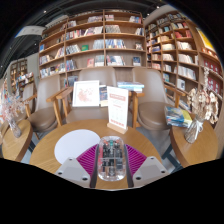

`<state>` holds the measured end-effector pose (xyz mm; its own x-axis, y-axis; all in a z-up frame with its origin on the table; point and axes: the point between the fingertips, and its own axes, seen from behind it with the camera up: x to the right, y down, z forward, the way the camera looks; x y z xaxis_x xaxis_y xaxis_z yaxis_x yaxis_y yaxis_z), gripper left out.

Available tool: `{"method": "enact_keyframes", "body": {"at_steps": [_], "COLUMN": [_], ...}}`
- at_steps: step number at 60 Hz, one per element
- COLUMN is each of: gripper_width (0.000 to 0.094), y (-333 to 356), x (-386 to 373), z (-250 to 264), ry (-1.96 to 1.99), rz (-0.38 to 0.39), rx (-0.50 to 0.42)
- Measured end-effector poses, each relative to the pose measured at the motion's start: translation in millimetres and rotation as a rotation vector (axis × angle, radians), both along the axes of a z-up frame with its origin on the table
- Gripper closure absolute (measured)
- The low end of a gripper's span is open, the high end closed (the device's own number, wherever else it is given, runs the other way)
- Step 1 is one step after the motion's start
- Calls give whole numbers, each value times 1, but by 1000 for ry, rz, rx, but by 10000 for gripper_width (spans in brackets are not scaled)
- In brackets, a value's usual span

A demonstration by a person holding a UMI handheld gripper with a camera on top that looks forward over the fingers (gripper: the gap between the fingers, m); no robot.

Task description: Arrange mouse

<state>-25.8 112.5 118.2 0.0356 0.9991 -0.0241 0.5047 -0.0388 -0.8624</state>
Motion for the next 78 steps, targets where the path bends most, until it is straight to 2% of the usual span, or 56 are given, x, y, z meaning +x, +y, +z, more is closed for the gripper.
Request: {"method": "enact_keyframes", "body": {"at_steps": [9,23,33,37,43,53,59,63,67,78], "gripper_width": [518,520,517,510,497,459,406,278,197,82], "y": [-60,-153,-165,-169,-167,-164,-165,-163,-157,-150], "x": [-43,-101,-118,-118,-120,-123,-122,-121,-122,-115], "z": [21,-48,-100,-111,-123,-126,-127,-127,-125,-118], "ry": [38,-42,-81,-97,-113,-91,-77,-69,-59,-55], "rz": [52,110,117,122,108,100,107,108,100,88], "rx": [12,-39,13,4,-24,2,26,49,83,111]}}
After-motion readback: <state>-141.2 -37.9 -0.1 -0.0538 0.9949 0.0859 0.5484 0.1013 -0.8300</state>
